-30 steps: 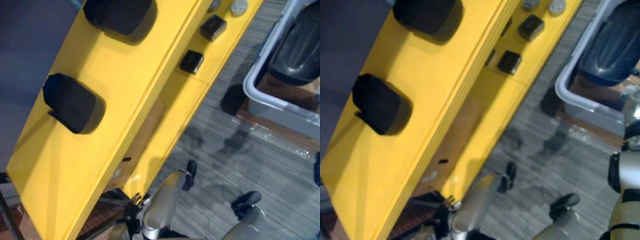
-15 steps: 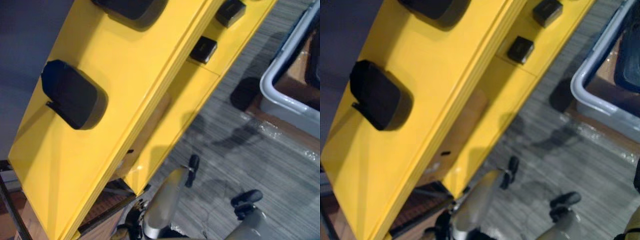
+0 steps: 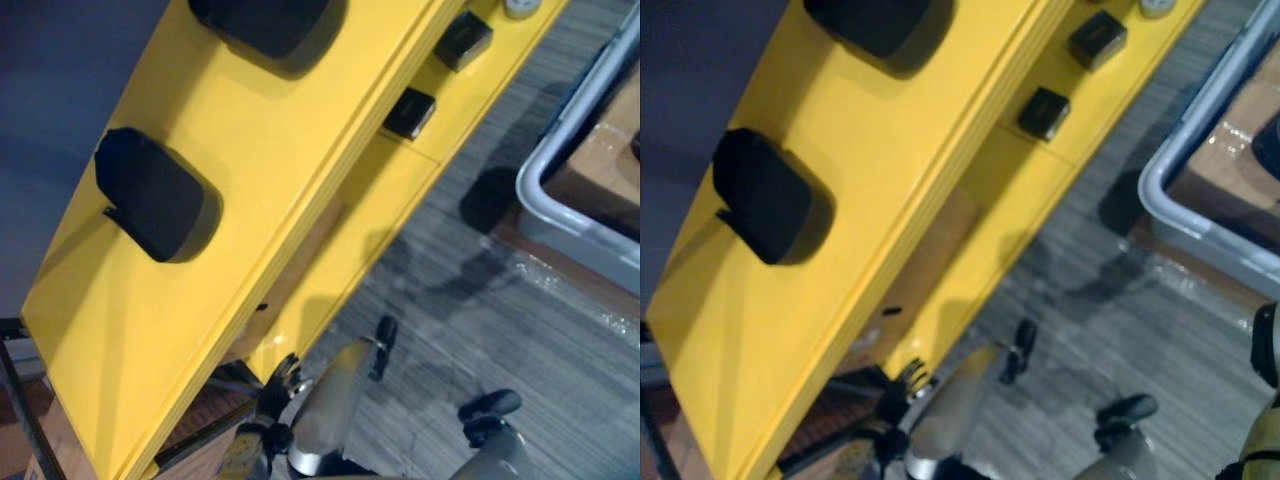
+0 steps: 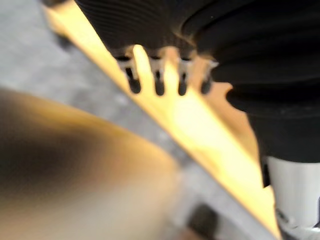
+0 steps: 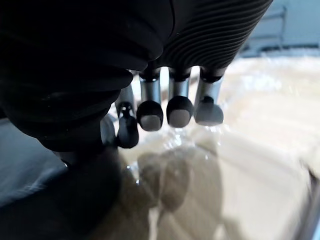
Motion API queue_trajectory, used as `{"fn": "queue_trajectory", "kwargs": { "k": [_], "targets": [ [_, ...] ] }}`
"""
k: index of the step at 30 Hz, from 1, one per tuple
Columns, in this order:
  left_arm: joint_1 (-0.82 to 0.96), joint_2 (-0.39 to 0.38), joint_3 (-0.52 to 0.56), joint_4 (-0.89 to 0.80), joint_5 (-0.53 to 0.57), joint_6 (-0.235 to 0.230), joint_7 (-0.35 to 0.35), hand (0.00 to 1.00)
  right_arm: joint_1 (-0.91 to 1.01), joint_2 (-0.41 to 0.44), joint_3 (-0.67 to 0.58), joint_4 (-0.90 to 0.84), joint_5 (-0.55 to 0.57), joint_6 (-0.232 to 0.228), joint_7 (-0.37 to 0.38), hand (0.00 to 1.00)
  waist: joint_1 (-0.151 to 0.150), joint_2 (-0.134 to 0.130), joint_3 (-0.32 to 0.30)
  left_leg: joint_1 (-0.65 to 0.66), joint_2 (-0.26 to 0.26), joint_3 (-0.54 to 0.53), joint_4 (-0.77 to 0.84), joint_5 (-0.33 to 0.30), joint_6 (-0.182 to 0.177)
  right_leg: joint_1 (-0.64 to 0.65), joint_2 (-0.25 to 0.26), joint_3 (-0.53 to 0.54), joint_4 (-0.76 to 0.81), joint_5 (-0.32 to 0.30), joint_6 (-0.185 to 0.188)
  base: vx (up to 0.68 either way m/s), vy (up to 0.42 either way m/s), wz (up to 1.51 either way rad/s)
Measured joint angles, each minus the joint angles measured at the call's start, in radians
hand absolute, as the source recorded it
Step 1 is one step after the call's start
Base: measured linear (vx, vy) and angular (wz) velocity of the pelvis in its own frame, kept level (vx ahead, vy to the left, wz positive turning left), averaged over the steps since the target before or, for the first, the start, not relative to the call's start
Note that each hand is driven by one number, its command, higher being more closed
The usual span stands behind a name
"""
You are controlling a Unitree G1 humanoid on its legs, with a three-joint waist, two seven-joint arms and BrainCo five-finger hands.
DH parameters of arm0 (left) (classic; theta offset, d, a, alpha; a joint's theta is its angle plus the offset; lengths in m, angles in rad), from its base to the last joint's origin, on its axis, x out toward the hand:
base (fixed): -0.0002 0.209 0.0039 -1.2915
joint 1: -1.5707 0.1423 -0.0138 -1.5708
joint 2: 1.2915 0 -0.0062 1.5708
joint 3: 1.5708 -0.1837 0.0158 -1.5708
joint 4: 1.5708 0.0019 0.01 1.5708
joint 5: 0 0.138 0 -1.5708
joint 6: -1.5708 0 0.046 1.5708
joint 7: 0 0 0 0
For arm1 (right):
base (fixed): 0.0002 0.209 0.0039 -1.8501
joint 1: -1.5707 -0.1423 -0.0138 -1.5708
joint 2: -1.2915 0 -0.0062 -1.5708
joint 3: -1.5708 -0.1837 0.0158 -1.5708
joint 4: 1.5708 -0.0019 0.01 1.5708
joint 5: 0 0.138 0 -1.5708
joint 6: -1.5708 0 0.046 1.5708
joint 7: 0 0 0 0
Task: Walk over and take plastic housings, then place them on the shelf
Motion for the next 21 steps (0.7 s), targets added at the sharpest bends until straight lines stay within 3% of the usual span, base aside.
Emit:
{"fn": "queue_trajectory", "kwargs": {
  "k": [4, 7, 15, 21],
  "targets": [
    [0.0, 0.009, 0.0, -0.156, -0.099, 0.002, 0.033, 0.0, -0.042, 0.029, 0.054, -0.012, -0.051, -0.071, -0.059, 1.0, -0.024, -0.029, 0.021, 0.01, 0.025, 0.008, 0.014, -0.003, -0.005, 0.006, 0.022, 0.013, 0.001, -0.002, -0.004, -0.03, -0.019, -0.11],
    [-0.006, 0.027, 0.016, -0.233, -0.167, 0.001, 0.05, 0.0, -0.048, 0.065, 0.073, -0.037, -0.076, -0.117, -0.094, 1.0, -0.042, -0.071, 0.052, 0.024, 0.054, 0.013, 0.014, -0.008, -0.013, 0.007, 0.044, 0.028, 0.003, -0.008, -0.016, -0.05, -0.038, -0.2],
    [-0.086, 0.035, 0.037, -0.343, -0.152, -0.014, 0.101, 0.0, -0.083, 0.127, 0.115, -0.072, -0.077, -0.135, -0.132, 1.0, -0.074, -0.116, 0.083, 0.024, 0.1, 0.039, 0.011, -0.002, -0.023, -0.012, 0.089, 0.059, -0.018, 0.012, -0.043, -0.05, -0.014, -0.15],
    [-0.292, 0.035, 0.044, -0.377, -0.116, -0.018, 0.149, 0.0, -0.102, 0.189, 0.118, -0.111, -0.096, -0.143, -0.133, 1.0, -0.101, -0.148, 0.105, 0.021, 0.134, 0.065, -0.012, 0.016, -0.041, -0.034, 0.135, 0.089, -0.073, 0.057, -0.065, -0.06, 0.002, -0.23]
  ]
}}
